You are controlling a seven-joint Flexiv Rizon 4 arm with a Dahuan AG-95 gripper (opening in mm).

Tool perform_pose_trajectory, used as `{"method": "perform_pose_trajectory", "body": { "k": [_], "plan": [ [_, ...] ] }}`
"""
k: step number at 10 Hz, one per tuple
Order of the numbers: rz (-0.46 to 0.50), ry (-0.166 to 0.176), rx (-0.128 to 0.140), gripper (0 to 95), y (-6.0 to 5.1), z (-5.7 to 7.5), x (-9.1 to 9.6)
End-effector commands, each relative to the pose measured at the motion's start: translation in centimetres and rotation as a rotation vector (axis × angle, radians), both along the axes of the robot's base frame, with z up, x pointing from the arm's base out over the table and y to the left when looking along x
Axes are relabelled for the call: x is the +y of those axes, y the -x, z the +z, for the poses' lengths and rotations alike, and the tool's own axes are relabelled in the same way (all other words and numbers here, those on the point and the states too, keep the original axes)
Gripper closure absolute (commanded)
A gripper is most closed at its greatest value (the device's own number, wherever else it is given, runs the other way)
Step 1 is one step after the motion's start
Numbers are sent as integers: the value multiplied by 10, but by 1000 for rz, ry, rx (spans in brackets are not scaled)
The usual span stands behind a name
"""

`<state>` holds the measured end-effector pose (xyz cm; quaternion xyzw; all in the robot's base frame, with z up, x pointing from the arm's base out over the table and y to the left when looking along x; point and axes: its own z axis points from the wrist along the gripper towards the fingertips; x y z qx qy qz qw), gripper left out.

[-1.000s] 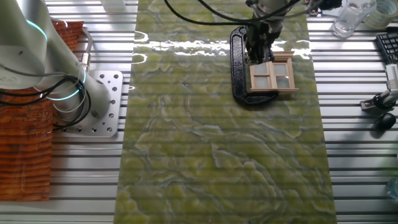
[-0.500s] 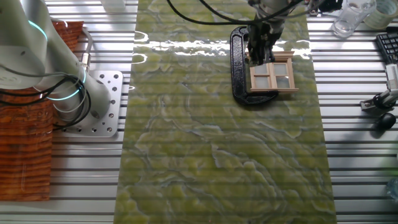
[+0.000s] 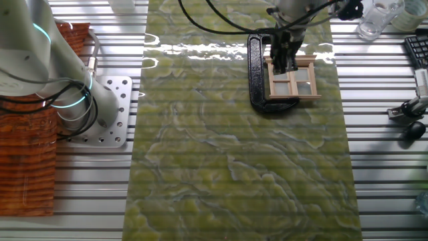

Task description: Open a sliding window

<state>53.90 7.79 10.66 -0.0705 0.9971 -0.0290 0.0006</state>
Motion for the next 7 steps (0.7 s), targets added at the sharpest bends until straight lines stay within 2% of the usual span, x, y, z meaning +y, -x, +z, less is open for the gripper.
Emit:
{"method": "perform_pose_trajectory", "body": {
  "k": [1,7],
  "plan": [
    [-7,0,5,950,-7,0,4],
    [-25,-5,0,950,-17,-20,7]
  ]
}}
